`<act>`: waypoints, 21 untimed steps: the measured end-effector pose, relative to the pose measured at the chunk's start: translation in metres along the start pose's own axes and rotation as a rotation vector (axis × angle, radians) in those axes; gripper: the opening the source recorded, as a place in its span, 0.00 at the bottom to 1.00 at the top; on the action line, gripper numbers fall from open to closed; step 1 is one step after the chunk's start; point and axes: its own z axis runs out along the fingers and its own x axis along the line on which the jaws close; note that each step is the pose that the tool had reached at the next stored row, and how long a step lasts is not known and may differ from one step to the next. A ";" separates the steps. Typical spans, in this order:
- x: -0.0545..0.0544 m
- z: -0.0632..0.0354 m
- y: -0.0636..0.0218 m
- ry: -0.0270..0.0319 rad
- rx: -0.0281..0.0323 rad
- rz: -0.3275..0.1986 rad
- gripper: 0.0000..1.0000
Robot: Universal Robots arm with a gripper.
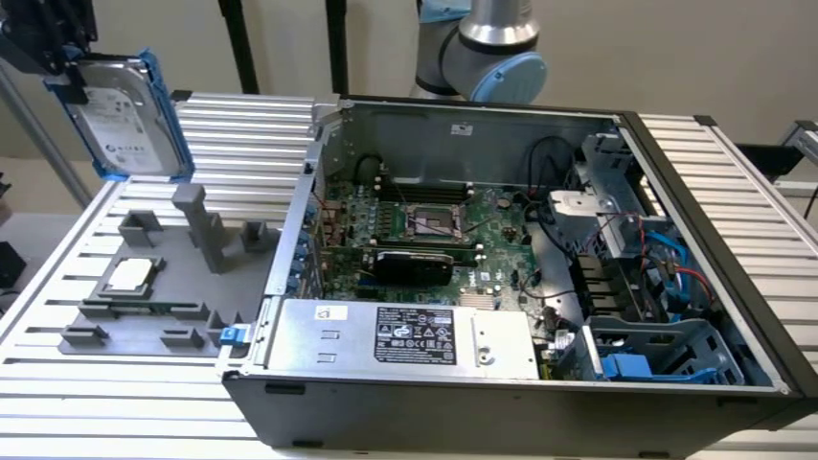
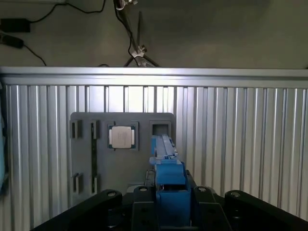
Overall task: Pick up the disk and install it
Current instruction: 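Pick up the disk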
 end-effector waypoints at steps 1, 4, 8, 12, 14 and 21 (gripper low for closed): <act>0.000 -0.0045 -0.0019 -0.0008 0.0002 -0.001 0.32; 0.000 -0.0182 -0.0108 -0.0050 0.0001 -0.005 0.32; 0.000 -0.0346 -0.0283 -0.0124 0.0000 -0.006 0.32; 0.001 -0.0479 -0.0461 -0.0160 -0.0014 -0.007 0.32; 0.001 -0.0540 -0.0551 -0.0166 -0.0020 -0.007 0.32; 0.003 -0.0713 -0.0867 -0.0171 -0.0052 -0.007 0.32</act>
